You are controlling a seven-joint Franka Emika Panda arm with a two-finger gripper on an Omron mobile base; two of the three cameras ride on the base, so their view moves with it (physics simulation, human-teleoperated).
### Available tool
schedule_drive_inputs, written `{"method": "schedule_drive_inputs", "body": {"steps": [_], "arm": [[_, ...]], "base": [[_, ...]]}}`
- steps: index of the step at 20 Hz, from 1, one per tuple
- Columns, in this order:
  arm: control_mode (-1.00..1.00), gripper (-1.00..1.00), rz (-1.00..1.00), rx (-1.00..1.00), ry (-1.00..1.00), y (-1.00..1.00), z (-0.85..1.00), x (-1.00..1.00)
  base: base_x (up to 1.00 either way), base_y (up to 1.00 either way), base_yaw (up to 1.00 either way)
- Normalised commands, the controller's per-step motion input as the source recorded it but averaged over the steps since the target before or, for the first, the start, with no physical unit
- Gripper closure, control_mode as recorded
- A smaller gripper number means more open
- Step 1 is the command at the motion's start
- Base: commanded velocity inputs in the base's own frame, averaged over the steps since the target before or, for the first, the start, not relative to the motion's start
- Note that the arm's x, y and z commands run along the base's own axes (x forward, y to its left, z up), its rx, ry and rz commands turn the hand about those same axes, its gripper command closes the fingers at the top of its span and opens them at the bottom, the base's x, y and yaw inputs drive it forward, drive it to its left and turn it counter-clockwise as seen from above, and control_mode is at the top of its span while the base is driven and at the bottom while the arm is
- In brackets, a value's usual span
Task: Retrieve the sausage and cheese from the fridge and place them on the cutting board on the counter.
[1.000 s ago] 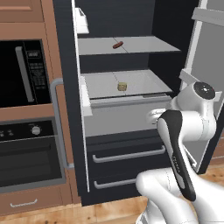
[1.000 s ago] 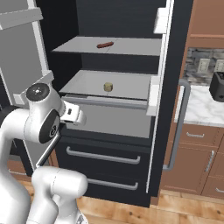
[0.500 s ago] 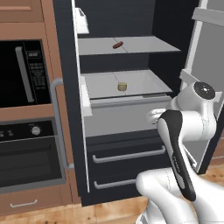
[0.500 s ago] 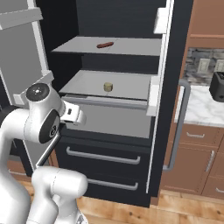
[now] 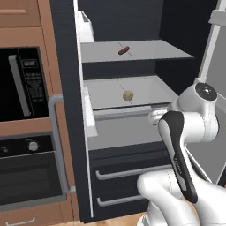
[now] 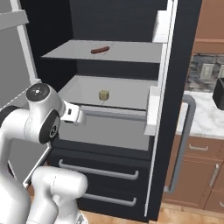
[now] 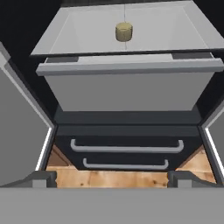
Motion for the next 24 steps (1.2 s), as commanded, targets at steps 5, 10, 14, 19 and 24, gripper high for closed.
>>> {"method": "schedule_drive_inputs", "body": {"steps": [5, 10, 14, 19, 24], "arm": [[1.0, -1.0, 0.0, 0.0, 0.0, 0.0, 0.0, 0.0], [1.0, -1.0, 0.0, 0.0, 0.0, 0.0, 0.0, 0.0], [1.0, -1.0, 0.0, 0.0, 0.0, 0.0, 0.0, 0.0], [1.0, -1.0, 0.0, 0.0, 0.0, 0.0, 0.0, 0.0], [1.0, -1.0, 0.0, 0.0, 0.0, 0.0, 0.0, 0.0]], "base": [[0.5, -0.03, 0.0], [0.62, 0.0, 0.0], [0.26, 0.0, 0.0], [0.01, 0.0, 0.0], [0.0, 0.0, 0.0]]}}
